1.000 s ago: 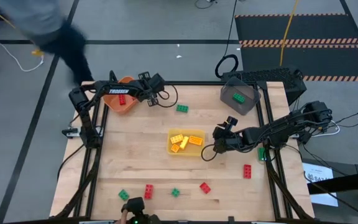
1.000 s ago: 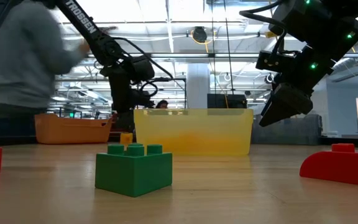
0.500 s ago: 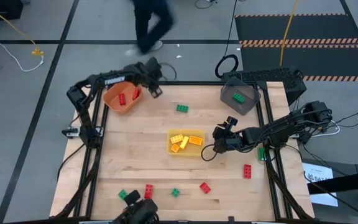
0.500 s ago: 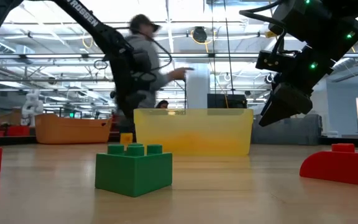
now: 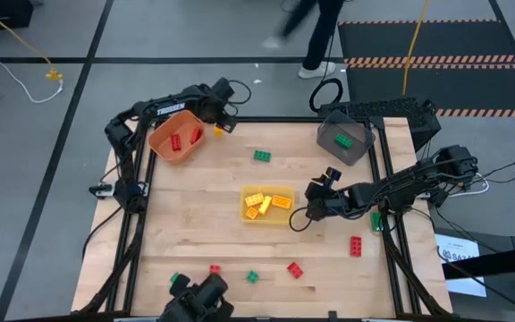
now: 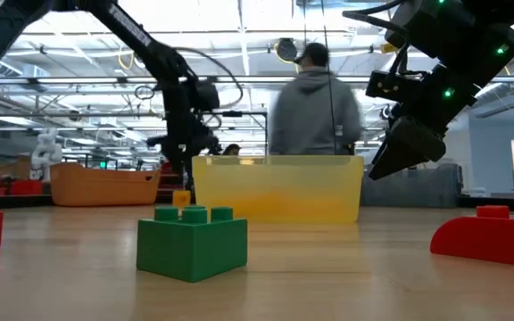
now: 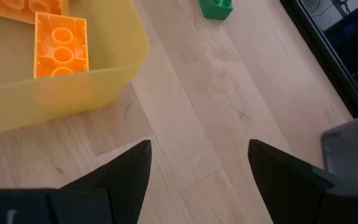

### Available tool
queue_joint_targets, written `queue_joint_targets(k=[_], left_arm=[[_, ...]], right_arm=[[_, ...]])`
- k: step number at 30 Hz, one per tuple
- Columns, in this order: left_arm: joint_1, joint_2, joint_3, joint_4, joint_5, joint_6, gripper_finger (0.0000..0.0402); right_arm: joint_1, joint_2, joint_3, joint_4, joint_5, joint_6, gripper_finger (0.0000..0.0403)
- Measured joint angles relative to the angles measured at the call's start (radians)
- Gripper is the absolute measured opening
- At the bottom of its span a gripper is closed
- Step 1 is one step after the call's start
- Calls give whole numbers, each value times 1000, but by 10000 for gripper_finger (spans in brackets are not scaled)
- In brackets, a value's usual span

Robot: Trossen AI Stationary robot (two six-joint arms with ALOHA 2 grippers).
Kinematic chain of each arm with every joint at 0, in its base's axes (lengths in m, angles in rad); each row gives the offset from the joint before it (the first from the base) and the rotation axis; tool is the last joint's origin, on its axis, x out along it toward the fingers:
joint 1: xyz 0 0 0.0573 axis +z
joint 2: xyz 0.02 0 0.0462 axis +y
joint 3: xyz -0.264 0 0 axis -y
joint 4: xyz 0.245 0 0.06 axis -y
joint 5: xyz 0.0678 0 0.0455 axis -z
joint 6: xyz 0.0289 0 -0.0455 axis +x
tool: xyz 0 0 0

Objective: Sort & place blocks by color
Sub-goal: Put the yellow 1-stud game piece into the yellow bin

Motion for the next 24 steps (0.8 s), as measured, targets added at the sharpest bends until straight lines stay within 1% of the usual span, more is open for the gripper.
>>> queue_joint_targets(k=[2, 4, 6, 8, 16, 22, 24], left_arm=[[14, 49, 17, -64, 39, -52, 143], [36, 102, 69, -128, 76, -70, 143], [52, 139, 126, -210, 79, -82, 143], [57, 160, 166, -247, 96, -82, 143], [47, 163, 292, -259, 93, -85, 143], [44, 168, 294, -265, 94, -125, 143], [44, 171, 294, -256, 95, -127, 143]], right_arm=[[0, 0, 0, 14, -1, -8, 258], [0, 0, 0, 28, -1, -25, 258], [0, 0, 0, 30, -1, -29, 258], [0, 0, 0, 22, -2, -31, 258], [0, 0, 0, 21, -1, -50, 258], [2, 0, 0, 21, -3, -32, 258], [2, 0, 0, 22, -20, -30, 258]])
